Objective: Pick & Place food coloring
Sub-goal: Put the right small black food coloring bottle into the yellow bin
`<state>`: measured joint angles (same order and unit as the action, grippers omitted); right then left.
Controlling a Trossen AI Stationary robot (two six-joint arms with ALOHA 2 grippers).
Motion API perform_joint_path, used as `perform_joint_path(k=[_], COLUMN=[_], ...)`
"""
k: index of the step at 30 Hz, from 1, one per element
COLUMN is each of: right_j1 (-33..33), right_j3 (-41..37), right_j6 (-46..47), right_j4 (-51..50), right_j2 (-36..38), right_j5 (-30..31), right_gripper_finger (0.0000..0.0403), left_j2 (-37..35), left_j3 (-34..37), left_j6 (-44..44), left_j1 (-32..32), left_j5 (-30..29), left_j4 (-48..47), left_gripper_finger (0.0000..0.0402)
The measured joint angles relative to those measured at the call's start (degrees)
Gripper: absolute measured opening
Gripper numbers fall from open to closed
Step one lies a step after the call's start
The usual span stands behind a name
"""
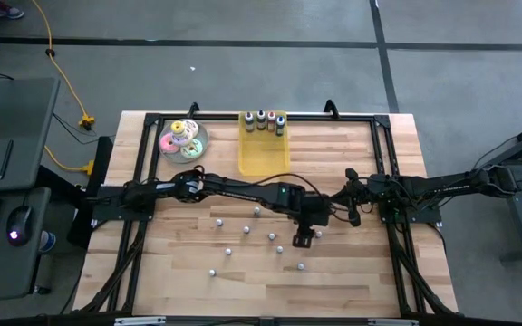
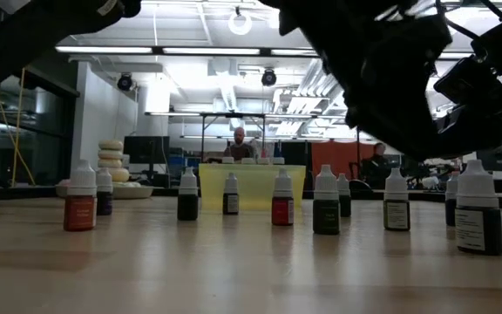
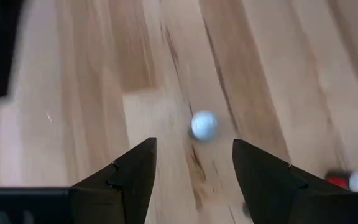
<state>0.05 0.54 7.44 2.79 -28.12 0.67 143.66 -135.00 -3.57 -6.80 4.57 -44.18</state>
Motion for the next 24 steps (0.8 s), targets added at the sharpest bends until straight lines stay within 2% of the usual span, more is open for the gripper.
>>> perform_joint_path(k=[18, 24], right_j1=[0.0, 0.0], right_j3=[0.0, 0.0], right_j6=[0.0, 0.0], right_j4=[0.0, 0.0], right_j2=[0.0, 0.0], right_j5=[0.0, 0.0], right_gripper_finger=[0.0000, 0.0000], left_j2=[2.6, 3.1], left_j3=[0.2, 0.1], left_j6=[3.9, 3.9], left_j1=[-1.6, -1.9], left_j5=[-0.5, -3.5], left_j4=[5.1, 5.4], left_gripper_finger=[0.0207, 0.0207])
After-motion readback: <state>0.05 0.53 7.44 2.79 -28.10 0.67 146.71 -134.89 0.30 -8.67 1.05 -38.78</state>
